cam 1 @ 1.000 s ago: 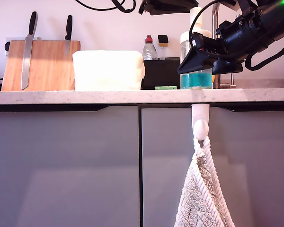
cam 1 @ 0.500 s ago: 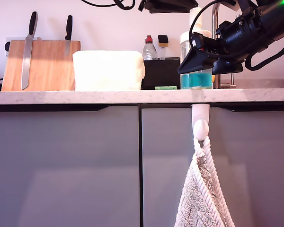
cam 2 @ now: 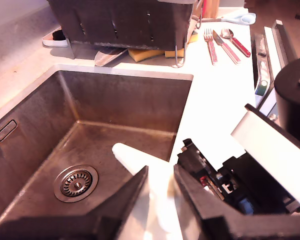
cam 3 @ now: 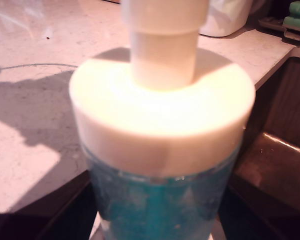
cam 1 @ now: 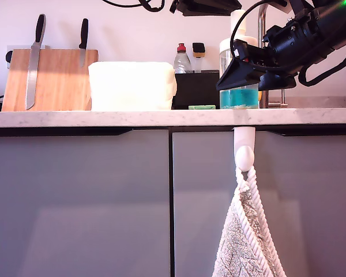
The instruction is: Press the soap dispenser from the top, so some soap is dispensed
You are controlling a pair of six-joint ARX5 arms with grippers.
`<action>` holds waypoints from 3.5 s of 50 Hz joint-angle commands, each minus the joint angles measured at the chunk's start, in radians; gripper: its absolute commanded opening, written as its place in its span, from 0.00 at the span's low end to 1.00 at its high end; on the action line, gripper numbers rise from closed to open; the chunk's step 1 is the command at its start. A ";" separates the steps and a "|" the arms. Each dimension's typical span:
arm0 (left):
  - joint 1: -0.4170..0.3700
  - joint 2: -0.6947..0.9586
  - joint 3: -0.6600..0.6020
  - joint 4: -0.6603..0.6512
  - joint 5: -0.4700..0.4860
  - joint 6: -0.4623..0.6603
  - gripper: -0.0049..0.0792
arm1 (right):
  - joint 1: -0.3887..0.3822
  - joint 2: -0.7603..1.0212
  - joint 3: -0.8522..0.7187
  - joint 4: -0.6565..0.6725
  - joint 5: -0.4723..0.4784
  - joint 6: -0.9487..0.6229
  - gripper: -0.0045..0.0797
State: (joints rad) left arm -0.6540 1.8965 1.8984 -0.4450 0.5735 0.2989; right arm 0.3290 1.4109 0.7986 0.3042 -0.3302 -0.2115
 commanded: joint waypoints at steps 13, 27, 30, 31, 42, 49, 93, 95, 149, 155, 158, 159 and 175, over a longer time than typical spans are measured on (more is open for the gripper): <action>-0.002 0.120 -0.086 -0.108 -0.021 0.016 0.20 | 0.005 0.004 -0.011 -0.037 0.002 -0.029 0.28; -0.002 0.122 -0.086 -0.108 -0.021 0.016 0.20 | 0.005 0.004 -0.011 -0.040 0.000 -0.032 0.28; -0.003 0.122 -0.086 -0.104 -0.020 0.016 0.20 | 0.005 0.004 -0.011 -0.040 0.000 -0.032 0.28; -0.003 0.122 -0.086 -0.101 -0.019 0.016 0.20 | 0.005 0.004 -0.011 -0.040 0.000 -0.032 0.28; -0.003 0.116 -0.076 -0.067 0.045 0.007 0.20 | 0.004 0.004 -0.011 -0.040 0.000 -0.032 0.28; -0.003 0.104 -0.058 -0.055 0.066 -0.016 0.20 | 0.005 0.004 -0.011 -0.039 0.000 -0.032 0.28; -0.001 0.080 0.279 -0.196 0.107 -0.037 0.20 | 0.004 0.004 -0.011 -0.033 0.000 -0.032 0.28; 0.003 0.080 0.298 -0.213 0.108 -0.037 0.20 | 0.004 0.004 -0.011 -0.033 0.000 -0.032 0.28; 0.037 0.080 0.330 -0.433 0.107 0.027 0.37 | 0.008 -0.014 0.000 -0.072 0.000 -0.008 0.57; 0.037 0.080 0.330 -0.441 0.107 0.027 0.37 | 0.011 -0.031 0.012 -0.095 0.000 0.006 0.58; 0.037 0.080 0.330 -0.445 0.107 0.027 0.37 | 0.011 -0.039 0.018 -0.102 0.000 0.006 0.58; 0.037 0.080 0.330 -0.446 0.107 0.027 0.37 | 0.013 -0.040 0.019 -0.103 0.000 0.006 0.59; 0.037 0.080 0.330 -0.460 0.107 0.027 0.37 | 0.037 -0.042 0.035 -0.138 0.029 0.006 0.64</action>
State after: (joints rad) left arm -0.6144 1.9659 2.2330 -0.9039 0.6788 0.3210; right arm 0.3466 1.3762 0.8310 0.1734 -0.3084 -0.2096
